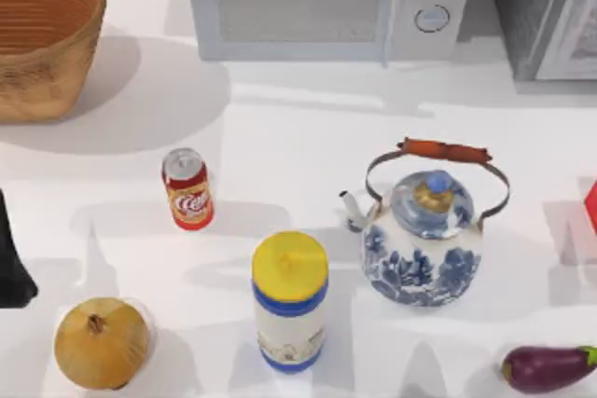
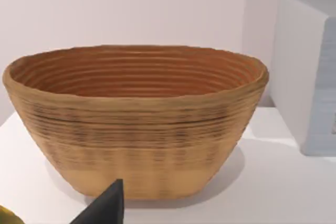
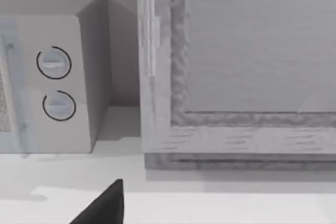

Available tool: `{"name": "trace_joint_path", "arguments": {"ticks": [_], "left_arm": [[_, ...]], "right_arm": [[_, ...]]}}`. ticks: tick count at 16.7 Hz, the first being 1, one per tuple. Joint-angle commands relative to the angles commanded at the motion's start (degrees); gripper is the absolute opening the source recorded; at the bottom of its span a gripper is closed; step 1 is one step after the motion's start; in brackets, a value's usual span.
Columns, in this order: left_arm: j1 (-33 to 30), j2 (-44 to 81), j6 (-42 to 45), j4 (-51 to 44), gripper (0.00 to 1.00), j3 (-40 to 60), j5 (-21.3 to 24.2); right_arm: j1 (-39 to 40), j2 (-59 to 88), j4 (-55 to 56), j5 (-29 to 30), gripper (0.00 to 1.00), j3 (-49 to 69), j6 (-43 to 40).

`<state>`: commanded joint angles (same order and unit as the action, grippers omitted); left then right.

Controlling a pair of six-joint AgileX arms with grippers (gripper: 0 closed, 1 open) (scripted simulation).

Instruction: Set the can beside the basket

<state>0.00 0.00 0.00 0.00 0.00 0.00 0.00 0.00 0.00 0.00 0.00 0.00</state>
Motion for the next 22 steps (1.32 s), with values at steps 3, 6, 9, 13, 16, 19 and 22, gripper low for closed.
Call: {"name": "trace_joint_path", "arguments": {"ticks": [3, 6, 9, 13, 16, 19, 22], "left_arm": [[-0.2, 0.6, 0.1, -0.4, 1.00, 0.5, 0.0], [-1.6, 5.9, 1.4, -4.4, 1.00, 5.4, 0.1], [-4.0, 16.4, 3.6, -11.4, 1.00, 15.0, 0.2], [-8.0, 38.1, 7.4, -23.9, 1.00, 32.7, 0.1], [-11.4, 55.6, 10.6, -34.3, 1.00, 46.8, 0.1], [-14.8, 71.8, 13.8, -44.6, 1.00, 60.7, 0.0], [-17.9, 87.3, 16.7, -54.1, 1.00, 73.7, 0.0]], "right_arm": [[0.0, 0.0, 0.0, 0.0, 1.00, 0.0, 0.0], [0.0, 0.0, 0.0, 0.0, 1.00, 0.0, 0.0], [0.0, 0.0, 0.0, 0.0, 1.00, 0.0, 0.0], [0.0, 0.0, 0.0, 0.0, 1.00, 0.0, 0.0], [0.0, 0.0, 0.0, 0.0, 1.00, 0.0, 0.0], [0.0, 0.0, 0.0, 0.0, 1.00, 0.0, 0.0], [0.0, 0.0, 0.0, 0.0, 1.00, 0.0, 0.0]]}}
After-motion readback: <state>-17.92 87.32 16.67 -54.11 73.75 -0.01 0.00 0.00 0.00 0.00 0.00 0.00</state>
